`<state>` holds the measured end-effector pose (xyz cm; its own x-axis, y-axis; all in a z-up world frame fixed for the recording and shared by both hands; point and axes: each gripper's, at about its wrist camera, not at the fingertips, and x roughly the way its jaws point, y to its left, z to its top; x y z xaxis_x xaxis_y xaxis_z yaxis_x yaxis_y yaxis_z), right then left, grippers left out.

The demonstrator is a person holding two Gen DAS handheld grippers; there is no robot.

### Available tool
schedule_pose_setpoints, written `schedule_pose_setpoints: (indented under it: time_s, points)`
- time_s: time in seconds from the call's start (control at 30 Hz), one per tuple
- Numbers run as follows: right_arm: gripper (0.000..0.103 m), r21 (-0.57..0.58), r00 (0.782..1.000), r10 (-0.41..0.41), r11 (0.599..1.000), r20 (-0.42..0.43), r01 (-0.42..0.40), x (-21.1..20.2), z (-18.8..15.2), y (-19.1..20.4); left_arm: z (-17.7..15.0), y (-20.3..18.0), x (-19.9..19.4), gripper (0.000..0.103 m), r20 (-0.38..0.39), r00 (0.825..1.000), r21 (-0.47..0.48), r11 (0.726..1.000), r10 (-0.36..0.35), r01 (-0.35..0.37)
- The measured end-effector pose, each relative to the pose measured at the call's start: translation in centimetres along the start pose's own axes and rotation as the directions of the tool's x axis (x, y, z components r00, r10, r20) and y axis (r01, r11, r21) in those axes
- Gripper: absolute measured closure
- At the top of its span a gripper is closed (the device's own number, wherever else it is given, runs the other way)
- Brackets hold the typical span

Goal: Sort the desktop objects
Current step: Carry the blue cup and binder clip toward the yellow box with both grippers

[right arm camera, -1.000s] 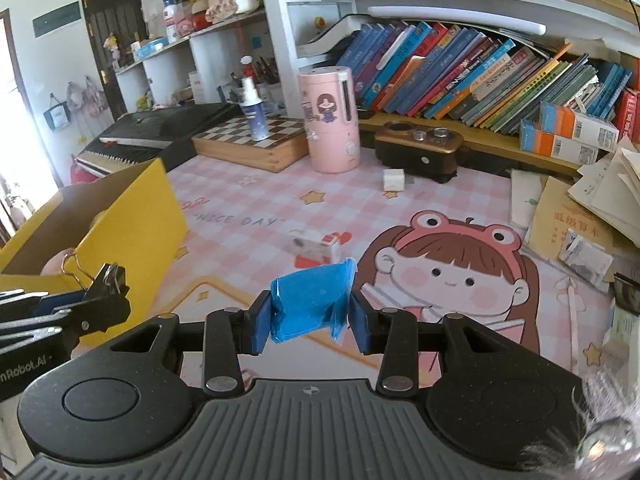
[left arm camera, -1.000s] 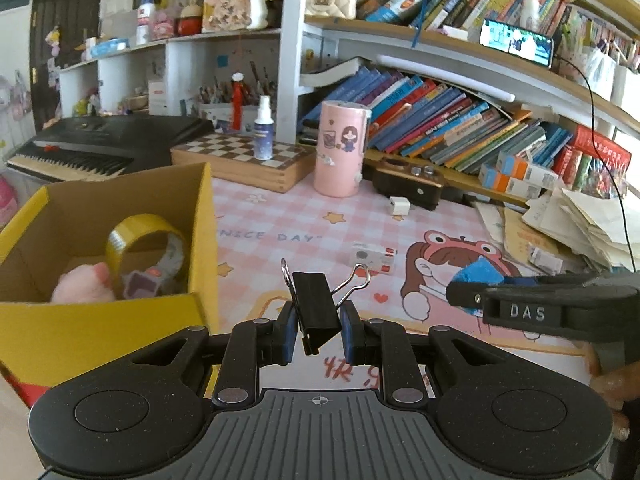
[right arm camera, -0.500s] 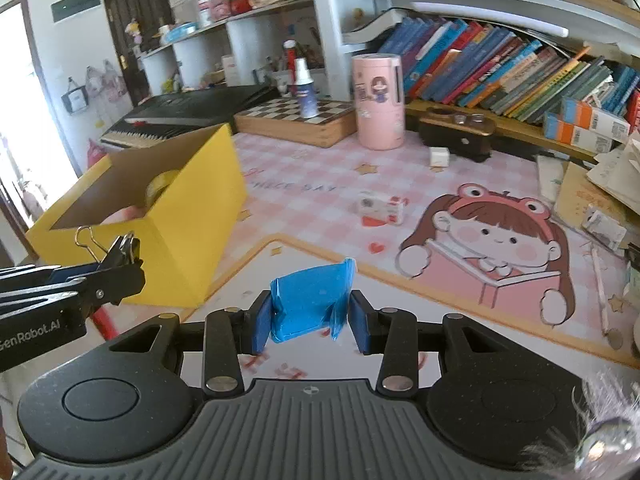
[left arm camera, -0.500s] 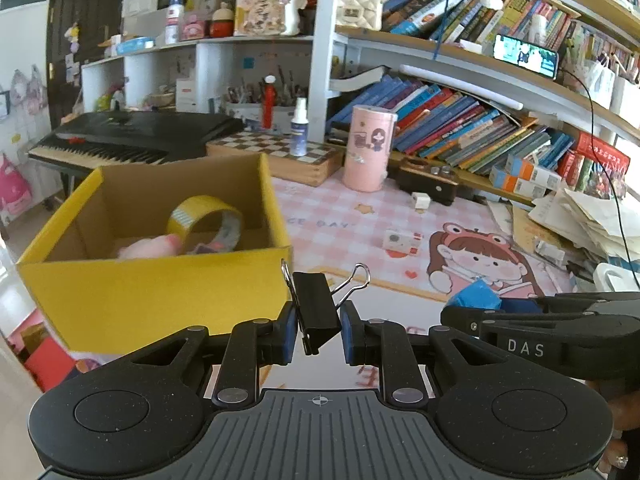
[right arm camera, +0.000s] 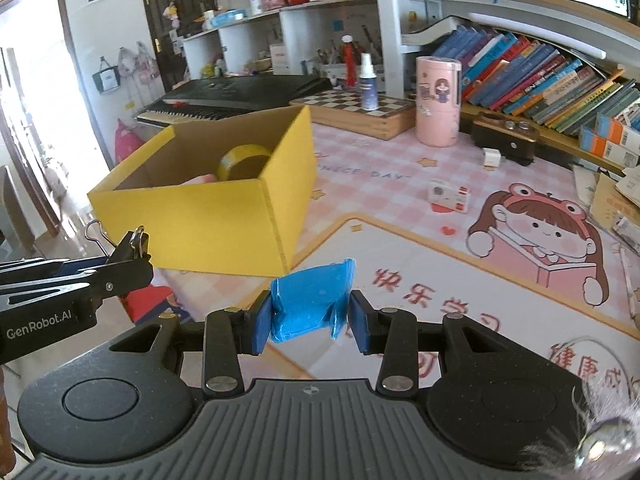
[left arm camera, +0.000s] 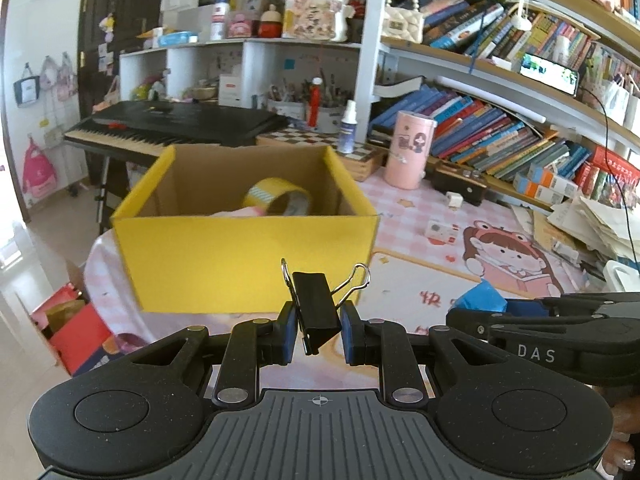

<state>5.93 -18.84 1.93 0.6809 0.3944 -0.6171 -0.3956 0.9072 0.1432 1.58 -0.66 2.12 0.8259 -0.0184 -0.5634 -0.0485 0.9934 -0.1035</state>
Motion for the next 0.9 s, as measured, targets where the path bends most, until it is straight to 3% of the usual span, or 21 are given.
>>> schedule_pose_setpoints:
  time_s: [0.9]
  points:
    - [0.066,-0.062,0.999,0.031,0.998,-0.03,-0.032,-0.6,-1.8,8.1,-1.9,6.3,-3.9,0.082,0.025,0.999,-0.038,0.999,0.028,-0.027]
